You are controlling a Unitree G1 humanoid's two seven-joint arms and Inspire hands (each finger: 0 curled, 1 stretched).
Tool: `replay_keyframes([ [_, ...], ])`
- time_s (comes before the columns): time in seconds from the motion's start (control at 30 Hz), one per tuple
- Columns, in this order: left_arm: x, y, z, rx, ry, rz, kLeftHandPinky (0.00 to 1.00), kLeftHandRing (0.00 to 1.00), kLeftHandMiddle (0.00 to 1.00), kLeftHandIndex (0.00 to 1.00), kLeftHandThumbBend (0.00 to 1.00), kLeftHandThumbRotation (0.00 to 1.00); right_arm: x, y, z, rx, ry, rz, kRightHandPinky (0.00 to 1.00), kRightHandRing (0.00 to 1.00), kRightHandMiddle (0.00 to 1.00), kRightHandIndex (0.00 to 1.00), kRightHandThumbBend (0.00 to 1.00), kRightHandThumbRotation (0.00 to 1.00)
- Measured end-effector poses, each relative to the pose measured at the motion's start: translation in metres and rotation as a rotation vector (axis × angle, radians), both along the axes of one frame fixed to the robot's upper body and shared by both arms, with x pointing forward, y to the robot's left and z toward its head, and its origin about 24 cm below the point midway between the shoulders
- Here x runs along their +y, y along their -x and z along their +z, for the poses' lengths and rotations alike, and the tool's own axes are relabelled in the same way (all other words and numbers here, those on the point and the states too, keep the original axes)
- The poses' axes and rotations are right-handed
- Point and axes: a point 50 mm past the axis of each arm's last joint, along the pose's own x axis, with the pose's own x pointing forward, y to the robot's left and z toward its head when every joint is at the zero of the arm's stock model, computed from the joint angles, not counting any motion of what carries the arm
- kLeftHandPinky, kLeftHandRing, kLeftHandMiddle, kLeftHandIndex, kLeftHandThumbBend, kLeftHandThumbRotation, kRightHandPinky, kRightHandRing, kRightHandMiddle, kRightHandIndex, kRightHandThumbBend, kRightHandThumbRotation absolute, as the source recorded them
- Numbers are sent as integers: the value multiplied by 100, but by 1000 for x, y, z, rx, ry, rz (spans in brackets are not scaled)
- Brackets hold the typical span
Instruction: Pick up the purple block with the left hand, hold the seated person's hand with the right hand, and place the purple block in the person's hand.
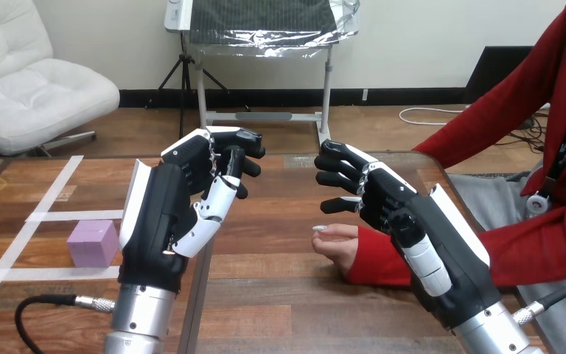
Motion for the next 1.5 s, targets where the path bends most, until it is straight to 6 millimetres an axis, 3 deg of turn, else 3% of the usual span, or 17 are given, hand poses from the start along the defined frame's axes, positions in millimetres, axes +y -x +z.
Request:
replay_keyframes([
  [0.37,0,0,0,0,0,0,38,55,61,59,20,58,-1,0,0,-1,0,-3,75,86,88,88,92,100],
  [0.67,1,-1,0,-2,-48,-9,42,59,64,62,29,59,-2,0,0,-3,4,-11,74,86,87,88,91,100],
  [1.1,14,-15,3,29,-355,-29,51,68,74,75,75,65,-4,-1,1,-4,5,-17,75,86,88,88,91,100],
  [1.5,34,-38,8,69,-623,25,63,79,84,82,80,63,-3,-1,1,-4,5,-17,75,86,88,88,91,100],
])
